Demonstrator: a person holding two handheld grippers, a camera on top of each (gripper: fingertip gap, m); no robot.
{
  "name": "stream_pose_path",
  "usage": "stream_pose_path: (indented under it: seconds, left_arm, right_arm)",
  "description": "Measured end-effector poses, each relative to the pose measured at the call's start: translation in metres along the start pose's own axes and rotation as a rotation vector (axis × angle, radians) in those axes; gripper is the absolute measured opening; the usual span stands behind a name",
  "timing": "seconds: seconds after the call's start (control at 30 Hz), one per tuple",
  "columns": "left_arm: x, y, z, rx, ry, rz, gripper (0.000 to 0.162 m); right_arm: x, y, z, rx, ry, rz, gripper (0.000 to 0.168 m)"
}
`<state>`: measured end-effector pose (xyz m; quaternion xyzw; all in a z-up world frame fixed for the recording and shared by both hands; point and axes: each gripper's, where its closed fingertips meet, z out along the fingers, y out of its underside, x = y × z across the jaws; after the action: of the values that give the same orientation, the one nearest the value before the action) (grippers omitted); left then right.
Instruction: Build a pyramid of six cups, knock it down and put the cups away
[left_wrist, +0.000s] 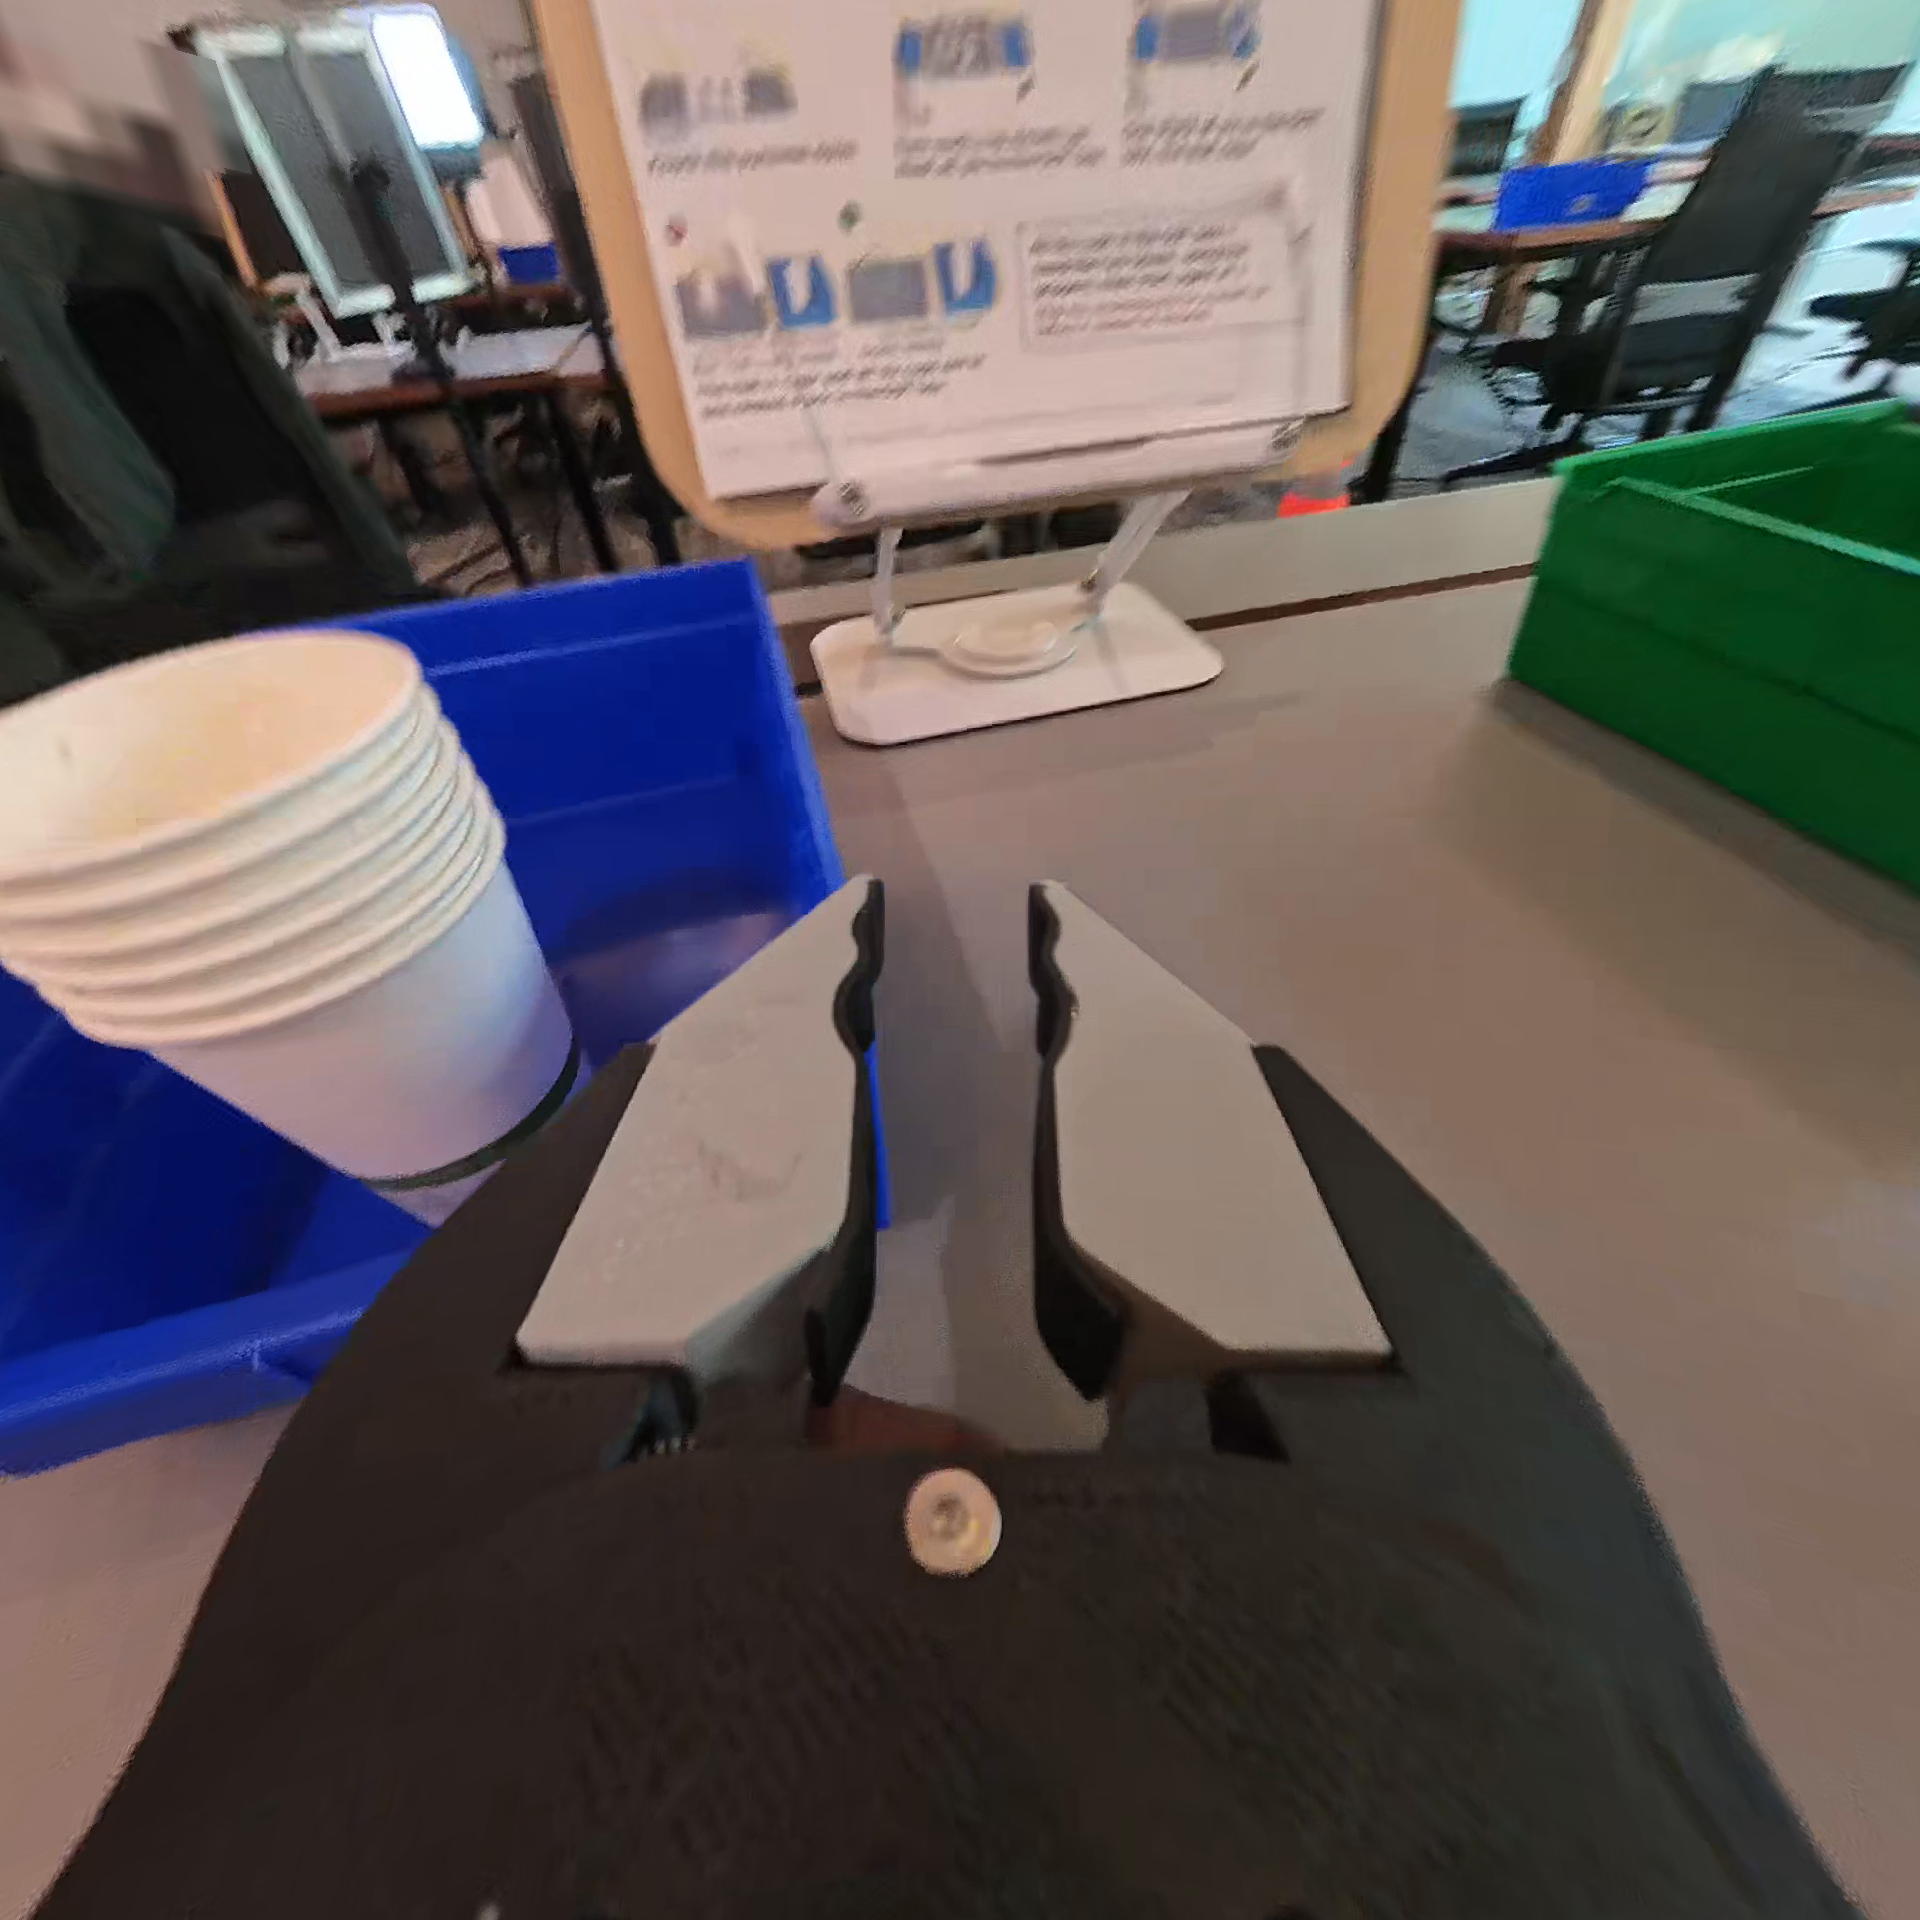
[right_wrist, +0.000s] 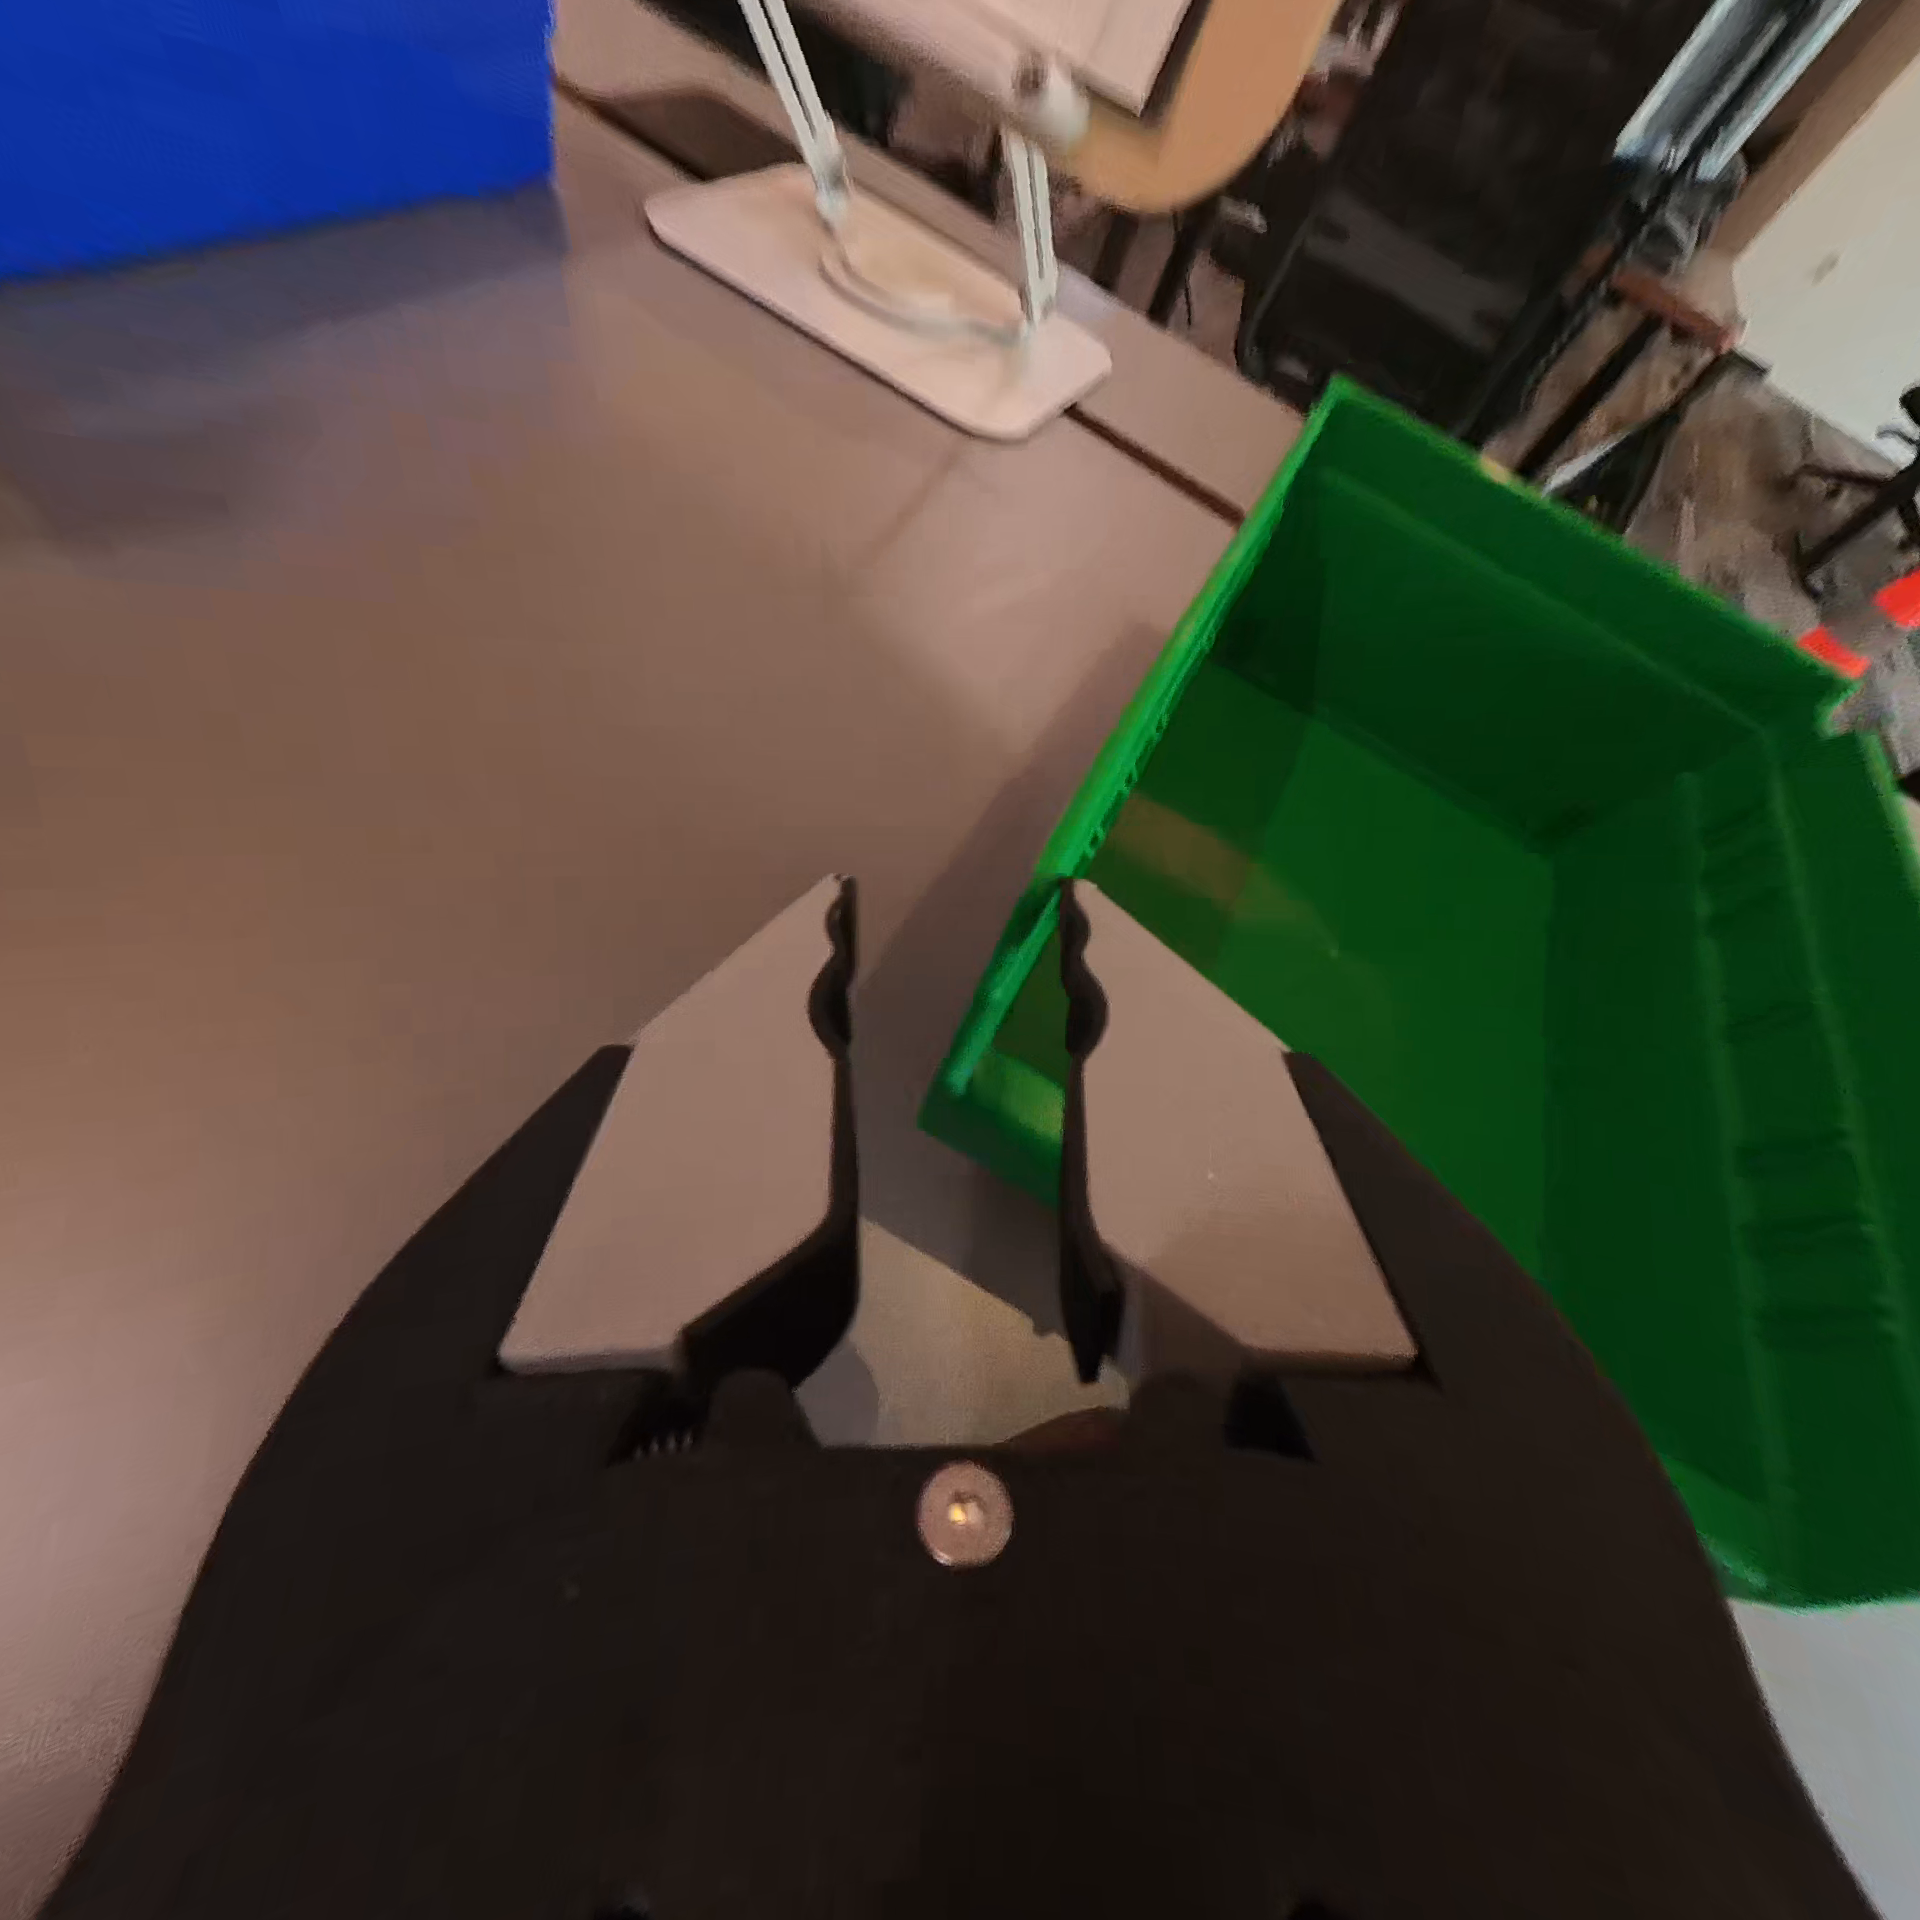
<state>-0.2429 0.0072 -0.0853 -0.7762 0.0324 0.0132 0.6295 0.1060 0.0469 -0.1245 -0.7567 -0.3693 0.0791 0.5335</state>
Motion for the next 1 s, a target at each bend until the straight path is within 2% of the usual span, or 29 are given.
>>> stream_pose_path:
  seconds: [0.07,0.13,0.2,0.37,0.47,0.57,0.8,1.0]
  left_arm:
    - [0.024,-0.015,-0.011,0.022,0.087,0.017,0.039]
    - [0.062,-0.018,-0.017,0.021,0.229,-0.004,0.046]
    - [0.096,-0.008,-0.012,-0.005,0.332,-0.004,0.05]
    - [0.133,0.038,0.025,-0.096,0.351,0.053,0.054]
    - [0.137,0.046,0.035,-0.125,0.353,0.063,0.055]
    - [0.133,0.036,0.033,-0.057,0.339,0.048,0.052]
    - [0.133,0.038,0.03,-0.063,0.359,0.04,0.051]
    - [0.13,0.037,0.03,-0.055,0.355,0.013,0.051]
  right_arm:
    - [-0.012,-0.02,-0.005,0.06,-0.038,0.022,0.061]
    - [-0.044,-0.04,-0.003,0.119,-0.171,0.04,0.056]
    - [-0.062,-0.055,0.008,0.153,-0.203,0.031,0.061]
    - [-0.098,-0.077,0.058,0.172,-0.226,-0.088,0.058]
    - [-0.107,-0.065,0.089,0.137,-0.267,-0.066,0.054]
    - [-0.109,-0.046,0.101,0.042,-0.302,-0.053,0.06]
    - [-0.099,-0.058,0.096,0.089,-0.26,-0.05,0.066]
    - [-0.097,-0.071,0.082,0.136,-0.197,-0.151,0.064]
